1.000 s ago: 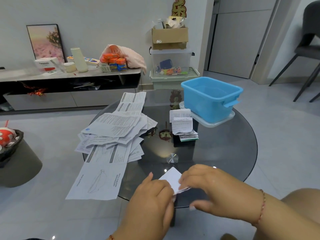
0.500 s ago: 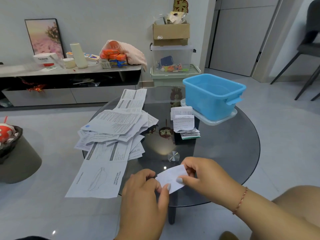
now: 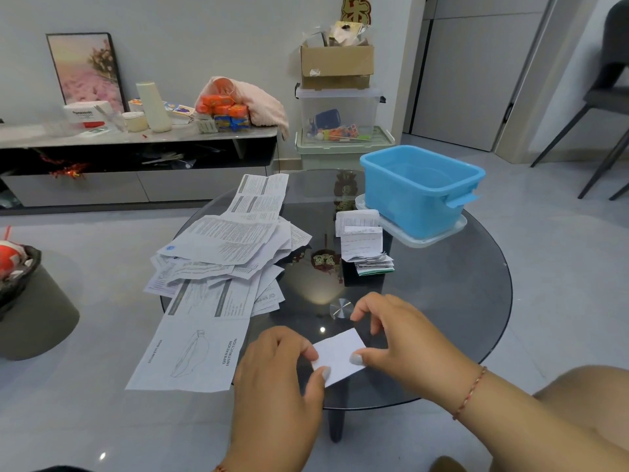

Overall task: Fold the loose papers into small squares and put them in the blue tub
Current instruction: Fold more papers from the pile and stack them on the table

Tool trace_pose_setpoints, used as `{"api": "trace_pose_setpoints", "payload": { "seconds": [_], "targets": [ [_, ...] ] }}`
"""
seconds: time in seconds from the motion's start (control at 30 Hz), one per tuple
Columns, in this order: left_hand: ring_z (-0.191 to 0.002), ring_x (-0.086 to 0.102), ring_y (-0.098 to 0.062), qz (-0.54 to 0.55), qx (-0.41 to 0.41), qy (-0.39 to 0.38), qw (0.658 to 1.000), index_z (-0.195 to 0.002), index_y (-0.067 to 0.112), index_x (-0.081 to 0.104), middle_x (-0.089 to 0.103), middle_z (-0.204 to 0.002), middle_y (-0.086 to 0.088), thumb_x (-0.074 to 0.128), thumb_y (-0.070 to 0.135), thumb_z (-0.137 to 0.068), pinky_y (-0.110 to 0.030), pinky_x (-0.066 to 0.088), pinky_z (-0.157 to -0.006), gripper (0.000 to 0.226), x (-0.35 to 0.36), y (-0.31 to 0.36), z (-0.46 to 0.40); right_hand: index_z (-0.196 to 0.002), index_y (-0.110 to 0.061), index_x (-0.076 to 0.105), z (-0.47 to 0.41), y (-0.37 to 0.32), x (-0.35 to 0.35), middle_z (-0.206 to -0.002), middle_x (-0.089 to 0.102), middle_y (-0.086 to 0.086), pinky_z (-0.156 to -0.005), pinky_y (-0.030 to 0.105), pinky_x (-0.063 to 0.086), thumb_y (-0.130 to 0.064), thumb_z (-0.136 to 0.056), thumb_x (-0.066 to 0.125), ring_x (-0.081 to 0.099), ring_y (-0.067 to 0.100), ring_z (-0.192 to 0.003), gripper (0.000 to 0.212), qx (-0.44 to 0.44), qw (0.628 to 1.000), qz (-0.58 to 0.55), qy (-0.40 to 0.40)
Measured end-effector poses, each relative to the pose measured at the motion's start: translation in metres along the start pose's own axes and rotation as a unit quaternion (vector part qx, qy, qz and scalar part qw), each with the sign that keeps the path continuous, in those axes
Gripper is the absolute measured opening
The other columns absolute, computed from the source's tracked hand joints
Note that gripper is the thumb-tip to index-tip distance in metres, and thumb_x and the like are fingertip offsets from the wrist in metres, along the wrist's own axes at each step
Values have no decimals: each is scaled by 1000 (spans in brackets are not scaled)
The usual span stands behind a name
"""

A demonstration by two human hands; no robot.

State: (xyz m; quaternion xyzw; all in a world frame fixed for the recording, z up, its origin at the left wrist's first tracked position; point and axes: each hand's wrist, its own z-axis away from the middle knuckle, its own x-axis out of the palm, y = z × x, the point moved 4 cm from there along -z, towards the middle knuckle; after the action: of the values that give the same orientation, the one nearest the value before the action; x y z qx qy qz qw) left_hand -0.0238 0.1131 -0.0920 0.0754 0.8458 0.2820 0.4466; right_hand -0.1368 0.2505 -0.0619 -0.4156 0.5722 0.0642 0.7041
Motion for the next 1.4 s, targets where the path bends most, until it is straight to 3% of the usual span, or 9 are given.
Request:
{"api": "trace_pose_setpoints", "payload": {
  "seconds": [0.27, 0.4, 0.5, 0.63, 0.73, 1.0, 1.13, 1.3, 1.4],
  "targets": [
    [-92, 44, 6, 21, 98, 12, 995, -77, 36, 66, 53, -94, 25, 59, 30, -73, -13, 34, -76, 10, 4, -3, 0, -109, -40, 47, 4, 7, -10, -90, 38, -18, -83, 23, 41, -50, -74, 71, 39, 8, -98, 44, 2, 999, 49, -18],
    [-95, 51, -4, -6, 198, 6, 980, -86, 34, 63, 56, -96, 23, 55, 42, -77, -17, 36, -86, 14, 2, 2, 8, -120, -41, 51, 8, 4, -8, -115, 44, -26, -100, 18, 34, -42, -75, 73, 36, -3, -114, 50, -116, 993, 14, 5],
    [-100, 54, -7, -20, 238, -3, 971, -88, 33, 59, 59, -95, 18, 63, 54, -70, -30, 41, -94, 28, 3, 1, 14, -129, -37, 52, 15, -1, 1, -135, 44, -22, -107, 17, 24, -59, -75, 62, 30, -7, -127, 59, -204, 977, 39, -42],
    [-99, 55, -8, -43, 316, 4, 948, -89, 31, 51, 61, -87, 14, 65, 43, -69, -35, 34, -103, 28, 3, 1, 15, -125, -34, 57, 24, -4, 11, -133, 49, -15, -100, 24, 31, -68, -72, 53, 43, 4, -123, 64, -258, 956, 134, -47],
    [-89, 59, -6, -35, 347, 20, 937, -85, 29, 53, 62, -78, 12, 62, 33, -78, -36, 38, -99, 13, 1, 2, 16, -103, -33, 68, 29, -12, 8, -111, 58, -15, -80, 25, 45, -55, -83, 55, 52, 7, -100, 33, -307, 940, 148, 0],
    [-79, 60, -4, 2, 290, 28, 957, -83, 29, 56, 60, -70, 11, 59, 21, -79, -30, 39, -101, 10, -3, 7, 16, -87, -30, 69, 35, -21, 8, -87, 60, -17, -72, 26, 44, -34, -84, 59, 52, 6, -82, 12, -324, 940, 97, 45],
    [-69, 51, -1, 31, 220, 8, 975, -81, 34, 48, 56, -66, 17, 51, 27, -82, -9, 29, -101, 8, -13, 14, 5, -78, -29, 64, 27, -16, 2, -80, 60, -16, -69, 27, 45, -31, -89, 56, 49, 3, -76, 13, -304, 949, 45, 75],
    [-85, 51, 2, 66, 40, -10, 997, -71, 36, 55, 56, -83, 29, 51, 42, -83, -11, 35, -55, 15, -31, 18, -6, -70, -26, 63, 17, -10, -20, -74, 62, -16, -70, 17, 42, -34, -84, 58, 53, 0, -74, 17, -248, 959, -41, 133],
    [-73, 54, -1, 126, -10, -38, 991, -62, 32, 59, 59, -71, 23, 64, 28, -86, -13, 39, -59, 25, -28, 21, -9, -70, -35, 61, 16, -5, -22, -75, 63, -15, -68, 12, 41, -42, -82, 56, 55, 4, -76, 15, -202, 968, -85, 124]
  ]
}}
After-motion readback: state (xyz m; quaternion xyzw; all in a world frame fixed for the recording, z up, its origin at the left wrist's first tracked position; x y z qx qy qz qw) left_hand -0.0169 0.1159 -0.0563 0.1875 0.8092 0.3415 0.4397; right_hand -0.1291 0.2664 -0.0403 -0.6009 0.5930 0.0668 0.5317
